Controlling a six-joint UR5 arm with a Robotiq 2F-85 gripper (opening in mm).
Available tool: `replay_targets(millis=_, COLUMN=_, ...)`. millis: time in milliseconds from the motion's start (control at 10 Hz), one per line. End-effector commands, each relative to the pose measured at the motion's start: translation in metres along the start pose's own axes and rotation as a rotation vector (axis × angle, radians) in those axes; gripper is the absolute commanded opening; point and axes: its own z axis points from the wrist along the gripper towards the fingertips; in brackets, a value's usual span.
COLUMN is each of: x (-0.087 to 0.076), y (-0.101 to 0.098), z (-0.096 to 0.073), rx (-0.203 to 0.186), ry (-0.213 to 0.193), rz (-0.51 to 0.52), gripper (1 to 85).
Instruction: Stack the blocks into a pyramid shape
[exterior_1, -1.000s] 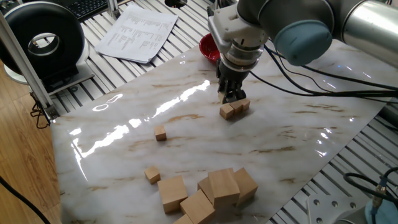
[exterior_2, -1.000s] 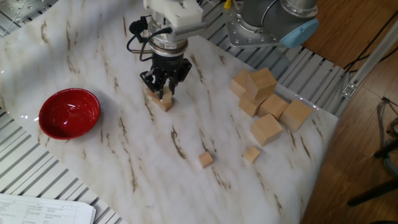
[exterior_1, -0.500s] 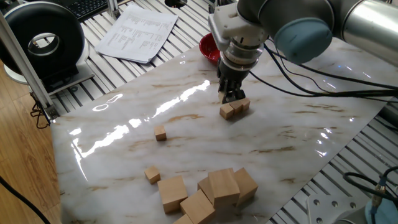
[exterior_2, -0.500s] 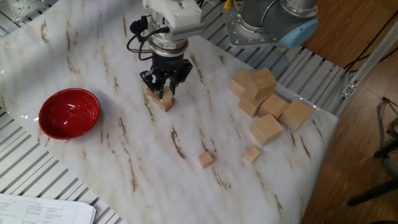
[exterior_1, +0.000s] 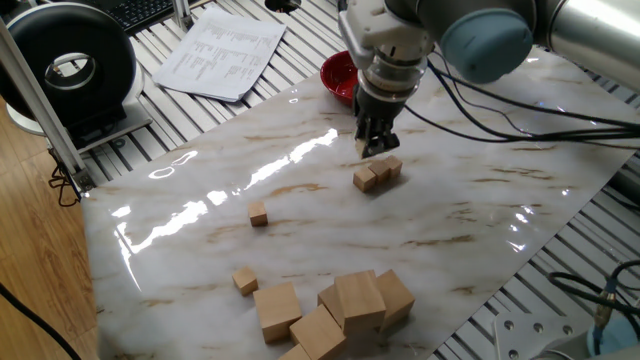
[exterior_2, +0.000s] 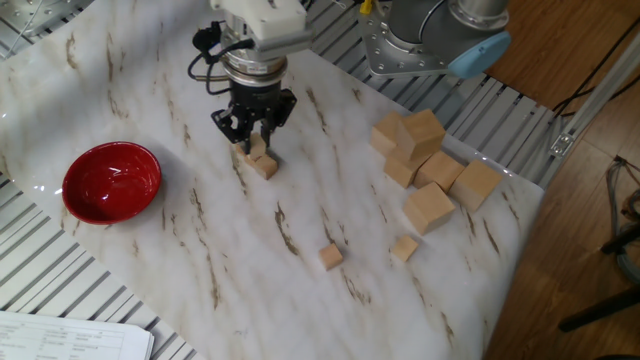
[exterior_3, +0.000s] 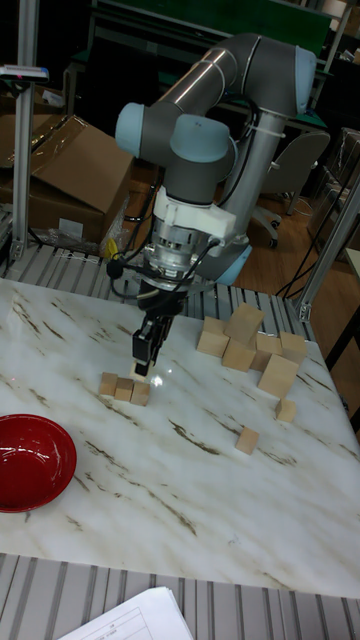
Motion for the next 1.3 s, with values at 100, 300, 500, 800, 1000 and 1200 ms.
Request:
replay_targets(millis=100, x=0.019, y=-0.008, z=0.003, rx=-0.005, ry=-0.004, rz=-0.044, gripper=1.0)
replay_targets(millis=300, x=0.025, y=-0.005, z=0.003, rx=-0.014, ry=0.017, rz=-0.049, gripper=1.0)
replay_targets(millis=500, x=0.029, y=-0.007, z=0.007, rx=-0.015, ry=0.023, rz=-0.060, gripper=1.0)
replay_targets(millis=800, x=0.033, y=-0.003, z=0.008, rx=-0.033, ry=0.028, rz=-0.065, gripper=1.0)
replay_targets(millis=1000, x=0.028, y=0.004, z=0.006, rx=-0.054, ry=0.019, rz=-0.058, gripper=1.0)
replay_targets(millis=1200, x=0.024, y=0.011, z=0.002, rx=-0.072, ry=0.018, rz=-0.040, gripper=1.0)
